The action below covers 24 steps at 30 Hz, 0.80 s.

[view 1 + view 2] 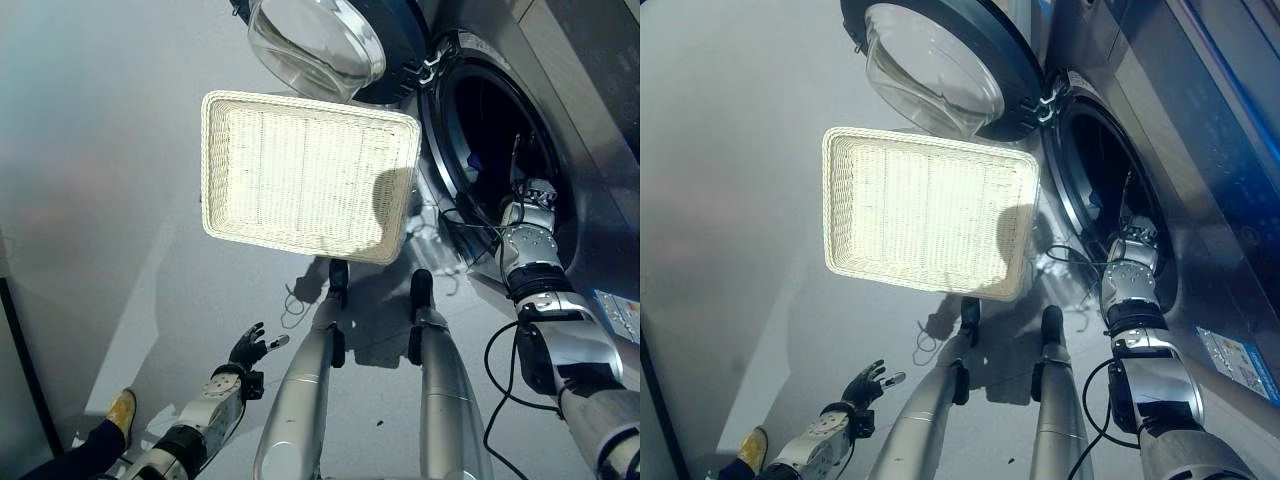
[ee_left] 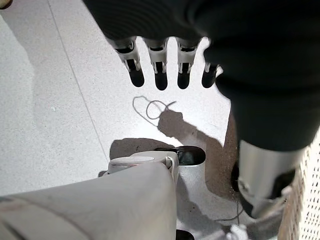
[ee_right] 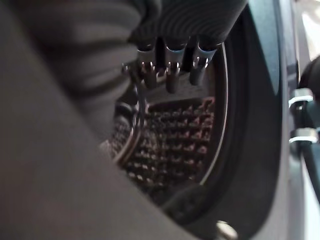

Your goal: Put the clothes into the washing machine.

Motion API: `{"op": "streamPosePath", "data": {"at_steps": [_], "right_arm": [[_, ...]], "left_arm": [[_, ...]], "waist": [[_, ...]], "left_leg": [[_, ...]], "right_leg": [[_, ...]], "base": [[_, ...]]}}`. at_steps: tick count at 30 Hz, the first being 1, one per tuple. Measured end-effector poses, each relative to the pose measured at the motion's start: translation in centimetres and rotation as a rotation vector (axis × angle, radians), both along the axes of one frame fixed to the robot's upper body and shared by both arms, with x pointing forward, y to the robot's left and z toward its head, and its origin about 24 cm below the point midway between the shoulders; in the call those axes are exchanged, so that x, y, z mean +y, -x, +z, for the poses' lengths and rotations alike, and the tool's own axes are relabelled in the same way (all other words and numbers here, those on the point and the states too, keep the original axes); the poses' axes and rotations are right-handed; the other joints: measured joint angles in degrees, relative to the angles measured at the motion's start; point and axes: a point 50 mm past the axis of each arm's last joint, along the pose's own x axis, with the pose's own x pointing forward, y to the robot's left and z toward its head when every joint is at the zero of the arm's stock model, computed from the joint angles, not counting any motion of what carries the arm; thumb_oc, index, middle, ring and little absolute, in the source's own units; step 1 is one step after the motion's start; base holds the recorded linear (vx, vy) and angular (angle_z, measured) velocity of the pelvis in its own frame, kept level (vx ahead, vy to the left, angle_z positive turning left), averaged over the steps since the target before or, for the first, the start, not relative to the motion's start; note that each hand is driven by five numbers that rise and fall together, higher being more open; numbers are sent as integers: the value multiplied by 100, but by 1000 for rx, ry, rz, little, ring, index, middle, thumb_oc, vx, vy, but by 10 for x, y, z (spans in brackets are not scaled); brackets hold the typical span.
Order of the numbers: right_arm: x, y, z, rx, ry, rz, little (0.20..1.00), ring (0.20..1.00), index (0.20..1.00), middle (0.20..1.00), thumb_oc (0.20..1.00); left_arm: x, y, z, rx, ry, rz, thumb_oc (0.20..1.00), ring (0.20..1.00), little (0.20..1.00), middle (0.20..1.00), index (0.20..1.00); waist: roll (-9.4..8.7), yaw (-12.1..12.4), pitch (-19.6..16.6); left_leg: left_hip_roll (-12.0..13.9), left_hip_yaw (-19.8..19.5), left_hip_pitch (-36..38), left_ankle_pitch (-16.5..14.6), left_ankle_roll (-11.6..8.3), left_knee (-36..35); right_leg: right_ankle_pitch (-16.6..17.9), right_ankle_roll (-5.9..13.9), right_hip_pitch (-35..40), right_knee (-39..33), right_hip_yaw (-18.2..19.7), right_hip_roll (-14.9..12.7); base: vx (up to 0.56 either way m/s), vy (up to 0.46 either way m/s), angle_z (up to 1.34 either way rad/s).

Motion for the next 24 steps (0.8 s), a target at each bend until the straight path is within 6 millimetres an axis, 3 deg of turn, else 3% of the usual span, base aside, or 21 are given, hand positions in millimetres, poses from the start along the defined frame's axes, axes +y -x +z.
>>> {"op": "streamPosePath", "data": {"at_steps": [5, 9, 13, 15, 16, 17, 22, 24], "right_arm": [[0, 12, -27, 165, 239, -96, 1000, 1000, 1000, 1000, 1000], [22, 19, -50, 341, 581, -146, 1000, 1000, 1000, 1000, 1000], [36, 30, -85, 437, 757, -89, 1000, 1000, 1000, 1000, 1000], [51, 37, -106, 453, 843, 40, 1000, 1000, 1000, 1000, 1000], [51, 37, -106, 453, 843, 40, 1000, 1000, 1000, 1000, 1000], [67, 43, -125, 452, 925, 213, 1000, 1000, 1000, 1000, 1000], [90, 51, -152, 481, 1009, 515, 1000, 1000, 1000, 1000, 1000], [91, 54, -182, 658, 1061, 648, 1000, 1000, 1000, 1000, 1000]], "left_arm": [[-2, 0, -2, -1, 18, 3, 1000, 1000, 1000, 1000, 1000], [-3, -2, -1, -17, 25, 17, 1000, 1000, 1000, 1000, 1000], [-2, 0, -4, -12, 21, 38, 1000, 1000, 1000, 1000, 1000], [1, 3, -8, 5, 16, 57, 1000, 1000, 1000, 1000, 1000], [1, 3, -8, 5, 16, 57, 1000, 1000, 1000, 1000, 1000], [3, 3, -9, 7, -4, 52, 1000, 1000, 1000, 1000, 1000], [8, 4, -11, 18, -4, 88, 1000, 1000, 1000, 1000, 1000], [15, 11, -21, 91, -21, 107, 1000, 1000, 1000, 1000, 1000]], "waist": [[-2, -29, 1], [-12, -169, 7], [-52, -322, 19], [-121, -382, 7], [-121, -382, 7], [-184, -491, -2], [-256, -452, -7], [-290, -446, -5]], "left_leg": [[4, -2, -6, 1, 4, -47], [19, -8, 17, -14, 5, -45], [22, -11, 181, -43, 15, -51], [28, 1, 378, -47, 20, -110], [28, 1, 378, -47, 20, -110], [33, 14, 544, -58, 9, -184], [31, -15, 754, -37, 18, -230], [19, -25, 1177, -28, 30, -329]], "right_leg": [[1, 2, 7, -63, -4, 9], [9, 2, 71, -123, -9, 30], [25, 15, 280, -210, -11, 39], [79, 23, 484, -333, -3, 42], [79, 23, 484, -333, -3, 42], [104, 62, 662, -476, 6, 46], [222, 103, 942, -685, 10, 60], [292, 113, 1424, -852, -9, 48]], "base": [[-36, 39, -1], [-54, 64, -1], [-65, 57, -1], [-74, 62, -8], [-103, 75, -7], [-90, 54, -3], [-81, 45, -3], [-37, 18, 1]]}}
